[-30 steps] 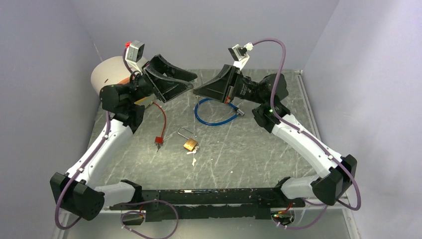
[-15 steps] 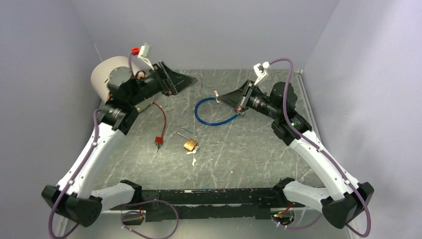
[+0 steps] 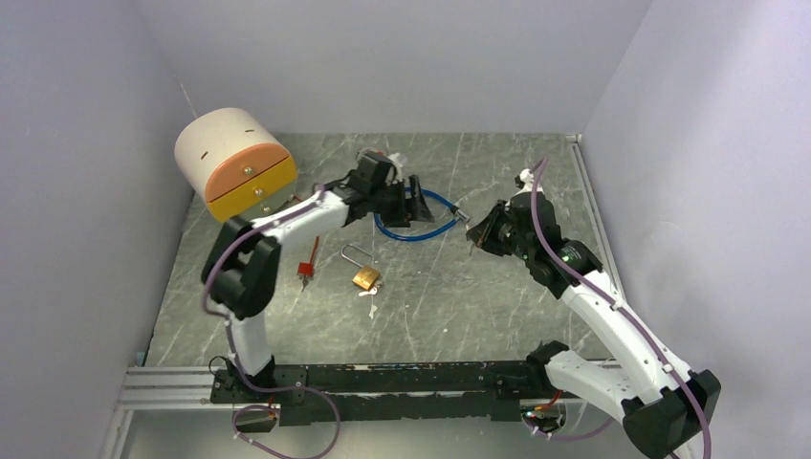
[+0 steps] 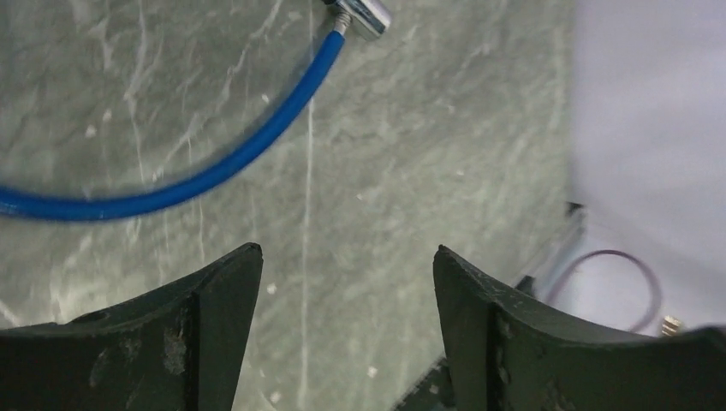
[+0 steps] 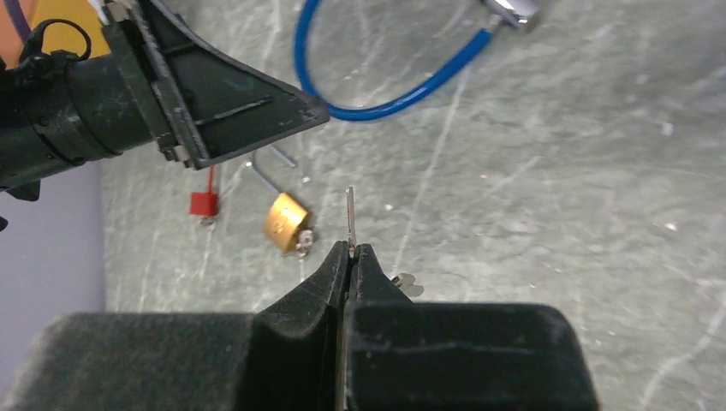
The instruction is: Unlock with the key
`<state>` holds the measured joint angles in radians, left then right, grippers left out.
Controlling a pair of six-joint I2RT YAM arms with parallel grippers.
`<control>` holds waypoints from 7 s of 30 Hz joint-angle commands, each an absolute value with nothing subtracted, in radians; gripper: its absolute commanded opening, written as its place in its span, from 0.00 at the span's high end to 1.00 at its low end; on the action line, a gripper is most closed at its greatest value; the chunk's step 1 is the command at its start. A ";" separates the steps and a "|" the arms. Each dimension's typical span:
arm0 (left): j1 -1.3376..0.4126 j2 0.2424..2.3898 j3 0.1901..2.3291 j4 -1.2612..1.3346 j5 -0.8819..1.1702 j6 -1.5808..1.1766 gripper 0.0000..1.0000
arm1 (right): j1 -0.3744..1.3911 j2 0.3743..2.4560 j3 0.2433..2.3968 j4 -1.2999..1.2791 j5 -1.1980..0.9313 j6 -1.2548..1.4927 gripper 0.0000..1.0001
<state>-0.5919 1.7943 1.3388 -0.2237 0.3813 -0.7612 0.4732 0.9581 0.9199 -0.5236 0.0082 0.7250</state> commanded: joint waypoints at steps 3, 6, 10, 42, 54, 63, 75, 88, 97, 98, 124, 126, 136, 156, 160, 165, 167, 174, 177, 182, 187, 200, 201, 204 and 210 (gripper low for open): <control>-0.643 1.993 1.556 -0.274 0.216 -0.521 0.27 | 0.422 0.903 0.887 -0.615 0.118 0.712 1.00; -0.646 2.078 1.598 -0.277 0.216 -0.475 0.35 | 0.394 0.897 0.869 -0.628 0.103 0.698 1.00; -0.647 2.132 1.595 -0.266 0.251 -0.431 0.33 | 0.357 0.904 0.857 -0.630 0.070 0.676 1.00; -0.651 2.051 1.623 -0.564 0.033 -0.803 0.24 | 0.263 1.005 0.801 -0.543 -0.116 0.639 1.00; -0.761 2.333 2.005 -0.832 -0.109 -0.976 0.30 | 0.255 0.979 0.789 -0.566 -0.106 0.621 1.00; -0.827 2.515 2.232 -1.041 -0.276 -0.867 0.36 | 0.255 0.954 0.789 -0.569 -0.057 0.628 1.00; -0.799 2.407 2.135 -0.927 -0.115 -0.792 0.97 | 0.255 0.991 0.703 -0.367 -0.340 0.616 1.00; -0.583 2.062 1.801 -0.652 0.296 -1.063 0.97 | 0.358 1.154 0.673 -0.046 -0.495 0.756 1.00; -0.537 1.999 1.732 -0.565 0.433 -1.186 0.97 | 0.431 1.254 0.720 0.037 -0.456 0.776 1.00; -0.534 1.995 1.725 -0.557 0.445 -1.194 0.97 | 0.431 1.263 0.726 0.044 -0.455 0.773 1.00; -0.531 1.985 1.685 -0.504 0.477 -1.228 0.97 | 0.400 1.299 0.819 -0.035 -0.372 0.740 1.00; -0.529 1.986 1.685 -0.499 0.480 -1.228 0.97 | 0.399 1.312 0.825 -0.038 -0.377 0.742 1.00; -0.523 1.988 1.681 -0.490 0.491 -1.229 0.98 | 0.399 1.328 0.825 -0.039 -0.372 0.755 1.00; -0.523 1.953 1.615 -0.387 0.579 -1.280 0.97 | 0.355 1.451 0.908 -0.003 -0.482 0.977 1.00; -0.526 1.928 1.588 -0.368 0.606 -1.307 0.97 | 0.351 1.501 0.960 -0.040 -0.485 0.973 1.00; -0.528 1.896 1.547 -0.319 0.651 -1.362 0.97 | 0.349 1.553 1.010 -0.019 -0.481 0.955 1.00; -0.530 1.888 1.543 -0.314 0.661 -1.369 0.97 | 0.350 1.574 1.034 -0.013 -0.480 0.934 1.00; -0.520 1.858 1.542 -0.291 0.606 -1.340 0.97 | 0.349 1.510 0.980 0.078 -0.550 0.912 0.82; -0.516 1.844 1.526 -0.219 0.557 -1.308 0.97 | 0.349 1.430 0.908 0.120 -0.579 0.887 0.65; -0.517 1.811 1.522 -0.154 0.478 -1.200 0.97 | 0.348 1.292 0.811 0.129 -0.581 0.847 0.52; -0.517 1.794 1.504 -0.106 0.479 -1.186 0.97 | 0.349 1.189 0.766 0.128 -0.553 0.848 0.45; -0.517 1.765 1.450 -0.072 0.491 -1.211 0.97 | 0.351 1.242 0.877 0.012 -0.460 0.779 0.72; -0.517 1.764 1.447 -0.071 0.493 -1.213 0.97 | 0.351 1.247 0.881 0.012 -0.460 0.777 0.72; -0.517 1.759 1.444 -0.071 0.495 -1.222 0.97 | 0.355 1.268 0.890 0.010 -0.472 0.774 0.73; -0.517 1.754 1.440 -0.065 0.492 -1.231 0.98 | 0.375 1.282 0.897 0.005 -0.481 0.766 0.69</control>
<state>-0.5179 1.8187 1.4399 -0.1379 0.4740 -1.2167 0.3626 1.2827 0.8539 -0.0071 -0.4774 0.7918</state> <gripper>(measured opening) 0.117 0.303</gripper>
